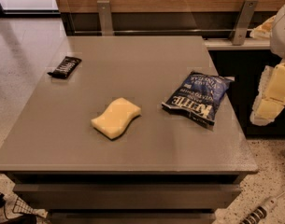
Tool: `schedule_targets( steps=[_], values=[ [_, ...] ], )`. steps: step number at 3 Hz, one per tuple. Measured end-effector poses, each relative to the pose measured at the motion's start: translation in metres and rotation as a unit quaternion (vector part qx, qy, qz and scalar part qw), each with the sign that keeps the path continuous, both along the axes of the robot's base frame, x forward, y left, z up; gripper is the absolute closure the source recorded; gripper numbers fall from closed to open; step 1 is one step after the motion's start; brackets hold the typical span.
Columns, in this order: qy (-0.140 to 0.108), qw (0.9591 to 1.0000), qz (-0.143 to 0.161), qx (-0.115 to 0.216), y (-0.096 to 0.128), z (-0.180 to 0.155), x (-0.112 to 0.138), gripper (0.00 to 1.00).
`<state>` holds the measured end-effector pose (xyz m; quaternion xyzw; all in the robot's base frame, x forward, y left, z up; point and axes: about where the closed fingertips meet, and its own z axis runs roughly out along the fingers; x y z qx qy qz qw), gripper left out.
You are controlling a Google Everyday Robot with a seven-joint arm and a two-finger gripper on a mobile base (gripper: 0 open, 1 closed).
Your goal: Move blue chip bag near rxbar chocolate
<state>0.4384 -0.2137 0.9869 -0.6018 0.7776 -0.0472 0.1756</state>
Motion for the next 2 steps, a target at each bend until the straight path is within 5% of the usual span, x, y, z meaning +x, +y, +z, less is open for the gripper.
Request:
schedule_targets(
  steps=[1, 2],
  values=[
    [-0.002, 1.0, 0.001, 0.001, 0.0, 0.001, 0.001, 0.0],
    [-0.009, 0.9995, 0.032, 0.003, 0.007, -0.007, 0.032, 0.0]
  ],
)
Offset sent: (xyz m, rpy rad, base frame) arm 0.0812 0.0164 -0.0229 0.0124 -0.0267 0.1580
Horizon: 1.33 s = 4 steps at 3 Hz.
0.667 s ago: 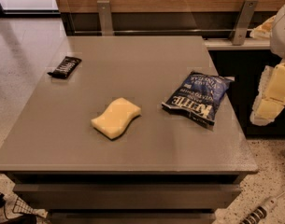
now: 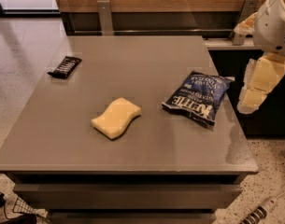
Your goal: Move blue chip bag near rxbar chocolate
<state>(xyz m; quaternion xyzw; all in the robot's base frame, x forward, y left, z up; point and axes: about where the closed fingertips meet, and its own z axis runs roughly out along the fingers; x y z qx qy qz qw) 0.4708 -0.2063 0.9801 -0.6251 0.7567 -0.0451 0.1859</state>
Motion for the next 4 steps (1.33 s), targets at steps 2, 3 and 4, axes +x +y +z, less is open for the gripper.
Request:
schedule_targets(
  steps=[2, 3, 4],
  values=[
    [0.009, 0.9974, 0.071, -0.009, 0.024, -0.049, 0.063, 0.0],
    [0.027, 0.9945, 0.099, -0.022, 0.025, -0.078, 0.07, 0.0],
    [0.056, 0.9889, 0.131, -0.041, 0.028, -0.107, 0.074, 0.0]
  ],
)
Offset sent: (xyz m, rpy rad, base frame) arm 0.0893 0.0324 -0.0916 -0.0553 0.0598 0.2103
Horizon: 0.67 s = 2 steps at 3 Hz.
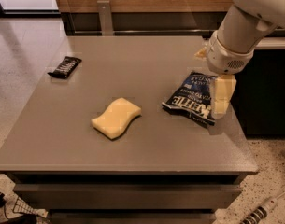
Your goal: Move blue chip bag near rxbar chocolate
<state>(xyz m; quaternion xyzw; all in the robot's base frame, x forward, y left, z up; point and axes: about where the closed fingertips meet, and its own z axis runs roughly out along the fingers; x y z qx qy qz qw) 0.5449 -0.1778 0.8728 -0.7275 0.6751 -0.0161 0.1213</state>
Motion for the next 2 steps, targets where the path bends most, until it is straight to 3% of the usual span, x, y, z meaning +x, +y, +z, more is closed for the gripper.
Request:
schedule_targets(
  steps=[1, 2],
  values=[
    [0.027, 0.9992, 0.026, -0.014, 0.006, -0.026, 0.008, 0.0],
    [0.053, 0.9979, 0.03, -0.023, 0.013, -0.048, 0.017, 0.0]
  ],
)
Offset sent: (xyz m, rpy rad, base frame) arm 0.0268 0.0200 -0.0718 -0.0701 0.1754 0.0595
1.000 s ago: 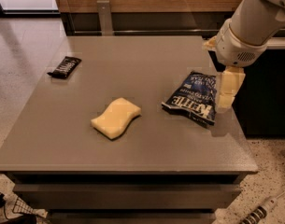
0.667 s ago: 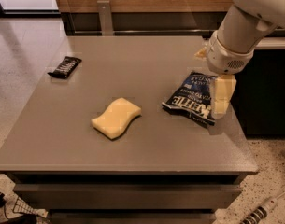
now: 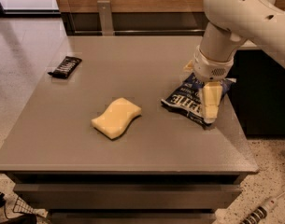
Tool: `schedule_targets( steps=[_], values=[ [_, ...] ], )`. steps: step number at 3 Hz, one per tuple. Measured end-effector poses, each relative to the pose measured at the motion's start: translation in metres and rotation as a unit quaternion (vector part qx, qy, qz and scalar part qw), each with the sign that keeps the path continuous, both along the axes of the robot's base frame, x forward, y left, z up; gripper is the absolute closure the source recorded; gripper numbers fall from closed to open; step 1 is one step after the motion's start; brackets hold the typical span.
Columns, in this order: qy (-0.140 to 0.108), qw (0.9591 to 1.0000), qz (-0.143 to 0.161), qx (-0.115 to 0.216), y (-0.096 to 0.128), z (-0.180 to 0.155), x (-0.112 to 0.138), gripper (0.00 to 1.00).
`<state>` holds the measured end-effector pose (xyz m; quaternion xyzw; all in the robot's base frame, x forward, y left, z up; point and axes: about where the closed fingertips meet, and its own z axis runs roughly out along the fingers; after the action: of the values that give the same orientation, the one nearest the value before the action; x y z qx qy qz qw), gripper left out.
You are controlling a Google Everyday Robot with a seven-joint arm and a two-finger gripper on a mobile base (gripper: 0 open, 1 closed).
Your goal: Move blue chip bag near rxbar chocolate
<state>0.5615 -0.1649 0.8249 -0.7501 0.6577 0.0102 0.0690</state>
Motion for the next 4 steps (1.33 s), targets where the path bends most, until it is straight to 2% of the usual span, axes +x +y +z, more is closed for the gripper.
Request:
schedule_targets(
  steps=[1, 4],
  values=[
    [0.008, 0.9997, -0.025, 0.003, 0.003, -0.015, 0.007, 0.18],
    [0.007, 0.9996, -0.025, 0.003, 0.004, -0.004, 0.007, 0.87]
  ],
)
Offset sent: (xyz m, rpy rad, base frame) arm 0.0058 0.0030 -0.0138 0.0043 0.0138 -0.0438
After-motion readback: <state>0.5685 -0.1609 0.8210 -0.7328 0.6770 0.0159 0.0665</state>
